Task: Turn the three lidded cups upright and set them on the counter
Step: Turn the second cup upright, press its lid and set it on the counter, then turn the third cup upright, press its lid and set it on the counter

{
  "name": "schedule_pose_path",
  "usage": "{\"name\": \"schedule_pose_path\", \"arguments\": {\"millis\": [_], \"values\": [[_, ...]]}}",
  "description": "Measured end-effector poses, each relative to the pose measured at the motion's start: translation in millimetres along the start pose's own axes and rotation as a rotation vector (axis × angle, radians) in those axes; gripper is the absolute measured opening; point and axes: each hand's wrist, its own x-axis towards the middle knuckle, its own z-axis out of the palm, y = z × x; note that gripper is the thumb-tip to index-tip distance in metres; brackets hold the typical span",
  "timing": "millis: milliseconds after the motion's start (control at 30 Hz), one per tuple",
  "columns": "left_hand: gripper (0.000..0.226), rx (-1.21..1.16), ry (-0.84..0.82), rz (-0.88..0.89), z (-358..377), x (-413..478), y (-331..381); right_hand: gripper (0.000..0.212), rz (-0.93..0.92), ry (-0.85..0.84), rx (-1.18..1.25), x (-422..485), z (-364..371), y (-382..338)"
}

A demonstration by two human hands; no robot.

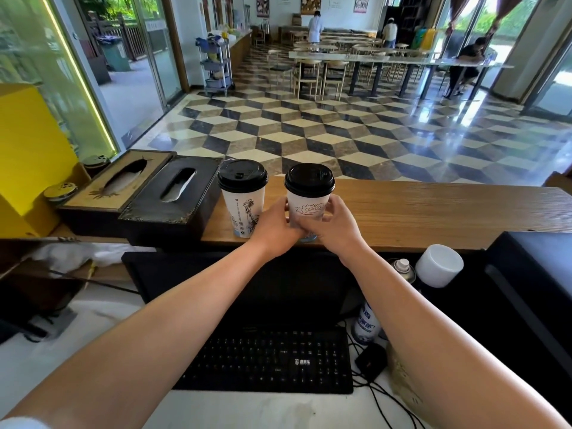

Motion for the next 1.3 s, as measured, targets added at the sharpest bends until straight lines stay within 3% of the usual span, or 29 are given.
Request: {"name": "schedule_pose_path", "arguments": {"millis": [167,267,433,567,633,733,867,1033,1167,1300], "values": [[0.072,0.099,-0.025,-0.066,1,-14,10,0.091,0.054,0.022,-0.004,-11,0,0],[0.073,0.125,0.017,-0.082,0,-28,20,0.099,0.088,0.148,-0.060,-26,0,-2],[0.068,0.228,0.112,-0.112,-14,-59,34,0.071,0.092,0.275,-0.003,-65,-3,-20],[0.065,0.263,0.105,-0.037,-33,-88,36,0.043,0.023,0.178,-0.060,-99,-4,-41],[0.052,0.263,0.074,0.023,-41,-106,34,0.034,-0.028,0.076,-0.114,-119,-3,-47],[0.035,0.291,0.003,0.071,-48,-136,22,0.029,-0.116,-0.074,-0.264,-154,1,-46],[0.032,0.344,-0.112,0.067,-41,-175,-11,0.032,-0.148,-0.181,-0.428,-202,14,-20],[0.035,0.375,-0.273,-0.014,-18,-219,-62,0.037,-0.035,-0.240,-0.588,-261,25,23],[0.036,0.399,-0.371,-0.081,5,-258,-109,0.024,0.115,-0.101,-0.601,-307,26,53],[0.050,0.412,-0.508,-0.165,30,-311,-168,0.006,0.362,0.002,-0.542,-365,41,93]]}}
